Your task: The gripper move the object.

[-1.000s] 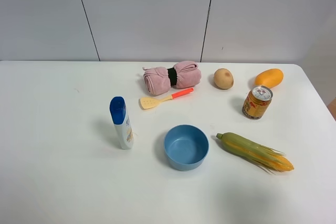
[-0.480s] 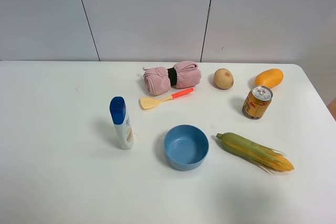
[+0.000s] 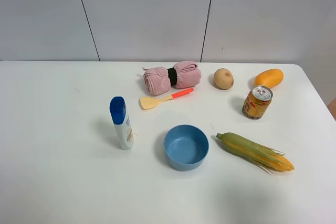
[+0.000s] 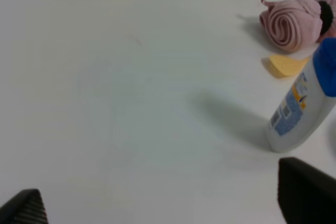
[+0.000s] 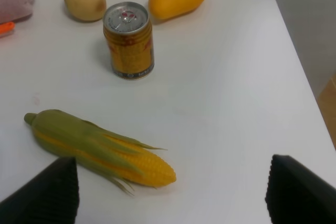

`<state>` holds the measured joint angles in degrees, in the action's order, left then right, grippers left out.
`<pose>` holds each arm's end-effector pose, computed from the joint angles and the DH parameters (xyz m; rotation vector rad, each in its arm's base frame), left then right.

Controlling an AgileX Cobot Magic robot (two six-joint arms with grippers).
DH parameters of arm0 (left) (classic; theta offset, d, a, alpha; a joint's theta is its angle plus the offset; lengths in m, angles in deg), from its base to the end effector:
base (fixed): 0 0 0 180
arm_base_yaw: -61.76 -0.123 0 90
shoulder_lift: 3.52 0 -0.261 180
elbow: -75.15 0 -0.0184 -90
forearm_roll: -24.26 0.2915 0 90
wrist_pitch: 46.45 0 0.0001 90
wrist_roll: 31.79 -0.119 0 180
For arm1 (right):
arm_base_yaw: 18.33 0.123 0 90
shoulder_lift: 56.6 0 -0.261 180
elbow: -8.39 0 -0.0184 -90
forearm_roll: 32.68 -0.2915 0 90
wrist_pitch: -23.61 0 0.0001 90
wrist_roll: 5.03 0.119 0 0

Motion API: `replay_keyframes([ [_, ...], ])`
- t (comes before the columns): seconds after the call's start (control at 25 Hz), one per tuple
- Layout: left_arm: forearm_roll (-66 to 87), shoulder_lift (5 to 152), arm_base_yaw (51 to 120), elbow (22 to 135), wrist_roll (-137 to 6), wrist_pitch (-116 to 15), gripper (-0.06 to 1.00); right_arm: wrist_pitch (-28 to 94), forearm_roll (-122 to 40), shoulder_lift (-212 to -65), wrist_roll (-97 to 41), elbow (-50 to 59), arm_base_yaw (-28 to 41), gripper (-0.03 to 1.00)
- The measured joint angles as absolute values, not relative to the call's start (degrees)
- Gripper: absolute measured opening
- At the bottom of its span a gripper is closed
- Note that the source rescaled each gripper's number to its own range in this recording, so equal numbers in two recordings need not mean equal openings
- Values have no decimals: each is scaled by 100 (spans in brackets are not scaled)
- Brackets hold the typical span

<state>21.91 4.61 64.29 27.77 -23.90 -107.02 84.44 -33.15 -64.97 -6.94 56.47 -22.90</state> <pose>0.0780 -0.0077 0.2878 -0.0927 2.0270 -0.1638 0.0801 -0.0055 0.2828 0.0471 2.0469 -0.0607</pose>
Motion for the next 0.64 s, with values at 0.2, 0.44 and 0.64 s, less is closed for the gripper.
replay_keyframes([
  [0.2, 2191, 461, 6533, 2777, -2390, -10702, 79, 8444, -3315, -6497, -694, 5647, -2290, 100],
  [0.44, 2198, 461, 6629, 2777, -2395, -10702, 79, 8444, -3315, -6497, -694, 5647, -2290, 100],
  [0.64, 2246, 461, 6629, 2777, -3073, -10702, 79, 8444, -3315, -6497, -694, 5647, -2290, 100],
])
